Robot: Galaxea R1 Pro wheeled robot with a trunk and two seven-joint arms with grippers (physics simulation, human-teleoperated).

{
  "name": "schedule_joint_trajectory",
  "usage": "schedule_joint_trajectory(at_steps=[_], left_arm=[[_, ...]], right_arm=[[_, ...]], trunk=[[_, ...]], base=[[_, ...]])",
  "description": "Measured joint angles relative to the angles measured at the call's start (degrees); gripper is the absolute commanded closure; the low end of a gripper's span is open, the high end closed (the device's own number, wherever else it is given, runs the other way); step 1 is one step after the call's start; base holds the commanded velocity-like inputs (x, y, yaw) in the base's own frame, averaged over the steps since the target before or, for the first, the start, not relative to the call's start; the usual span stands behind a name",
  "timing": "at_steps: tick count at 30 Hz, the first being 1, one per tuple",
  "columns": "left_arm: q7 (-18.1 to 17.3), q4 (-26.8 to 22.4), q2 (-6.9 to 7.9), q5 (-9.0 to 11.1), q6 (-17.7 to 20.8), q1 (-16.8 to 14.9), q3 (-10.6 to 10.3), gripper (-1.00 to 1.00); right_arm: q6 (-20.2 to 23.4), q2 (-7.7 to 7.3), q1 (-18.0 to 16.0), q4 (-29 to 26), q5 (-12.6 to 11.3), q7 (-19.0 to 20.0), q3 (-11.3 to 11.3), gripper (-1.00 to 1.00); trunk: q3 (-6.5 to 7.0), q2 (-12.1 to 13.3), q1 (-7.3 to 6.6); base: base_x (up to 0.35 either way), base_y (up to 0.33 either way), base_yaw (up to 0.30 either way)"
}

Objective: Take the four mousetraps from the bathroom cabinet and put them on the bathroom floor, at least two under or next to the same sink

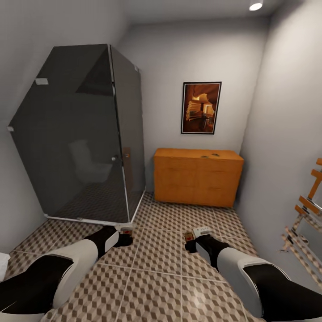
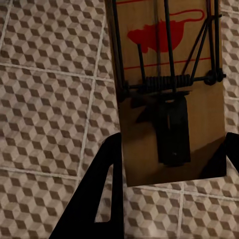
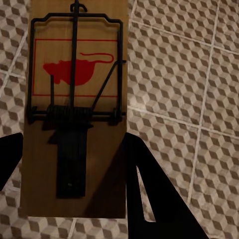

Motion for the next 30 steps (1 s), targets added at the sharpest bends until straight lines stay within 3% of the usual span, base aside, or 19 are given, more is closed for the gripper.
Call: schedule_joint_trajectory(at_steps=[10, 30], left_arm=[[0.05, -0.01, 0.07, 0.12, -0.01, 0.0, 0.04, 1.0], [-0.05, 0.0, 0.42, 0.08, 0.09, 0.0, 0.05, 1.0]], right_arm=[[0.01, -0.03, 0.0, 0.0, 0.0, -0.06, 0.0, 1.0], [0.0, 0.01, 0.0, 0.0, 0.0, -0.15, 0.03, 1.0]], trunk=[[0.0, 0.0, -0.01], [0.0, 0.0, -0.01]], base=[[-0.009, 0.0, 0.109], [0.0, 0.0, 0.265]])
